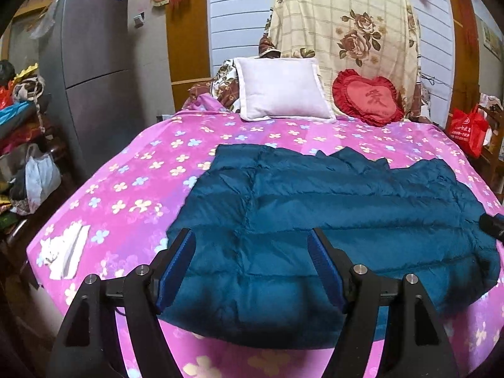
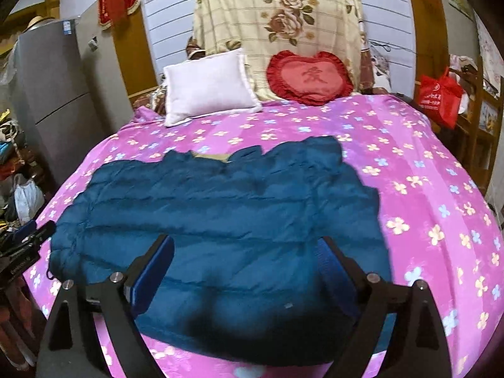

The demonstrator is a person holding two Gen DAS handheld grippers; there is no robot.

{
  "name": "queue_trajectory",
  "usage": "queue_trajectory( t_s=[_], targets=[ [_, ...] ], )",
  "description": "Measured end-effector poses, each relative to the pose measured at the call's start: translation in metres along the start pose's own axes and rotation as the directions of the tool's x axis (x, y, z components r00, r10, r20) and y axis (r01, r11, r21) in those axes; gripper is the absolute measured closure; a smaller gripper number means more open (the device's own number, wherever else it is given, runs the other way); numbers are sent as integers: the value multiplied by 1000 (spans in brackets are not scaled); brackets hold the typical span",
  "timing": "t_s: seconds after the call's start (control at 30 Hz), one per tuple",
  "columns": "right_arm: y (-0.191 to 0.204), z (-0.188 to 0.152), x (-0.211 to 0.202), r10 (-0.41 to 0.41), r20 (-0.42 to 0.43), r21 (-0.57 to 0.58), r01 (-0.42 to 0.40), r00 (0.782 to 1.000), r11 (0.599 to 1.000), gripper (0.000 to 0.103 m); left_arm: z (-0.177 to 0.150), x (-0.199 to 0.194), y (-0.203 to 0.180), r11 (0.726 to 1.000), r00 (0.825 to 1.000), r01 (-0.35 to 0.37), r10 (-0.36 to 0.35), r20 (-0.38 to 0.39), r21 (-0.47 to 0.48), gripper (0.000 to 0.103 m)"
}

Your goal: Fold large clothes

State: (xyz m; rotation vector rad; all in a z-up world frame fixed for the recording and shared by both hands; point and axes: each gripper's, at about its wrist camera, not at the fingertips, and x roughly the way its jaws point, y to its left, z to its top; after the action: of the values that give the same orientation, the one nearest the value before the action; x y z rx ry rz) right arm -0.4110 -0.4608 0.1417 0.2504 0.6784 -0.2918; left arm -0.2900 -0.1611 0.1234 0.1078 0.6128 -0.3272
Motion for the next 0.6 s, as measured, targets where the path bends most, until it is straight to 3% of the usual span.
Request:
queue_trajectory(
  t_s=[0.23,0.6],
  targets=[
    [26,-16,2,14,2,-21,-14,1000,1000,7,-8,-4,-9,1000,1000,9,-9,3,0,47],
    [37,-28,3,-30,8,-42,30,1000,999,5,-12,-5,-19,1000,1000,0,0,-1,12,47]
  ],
)
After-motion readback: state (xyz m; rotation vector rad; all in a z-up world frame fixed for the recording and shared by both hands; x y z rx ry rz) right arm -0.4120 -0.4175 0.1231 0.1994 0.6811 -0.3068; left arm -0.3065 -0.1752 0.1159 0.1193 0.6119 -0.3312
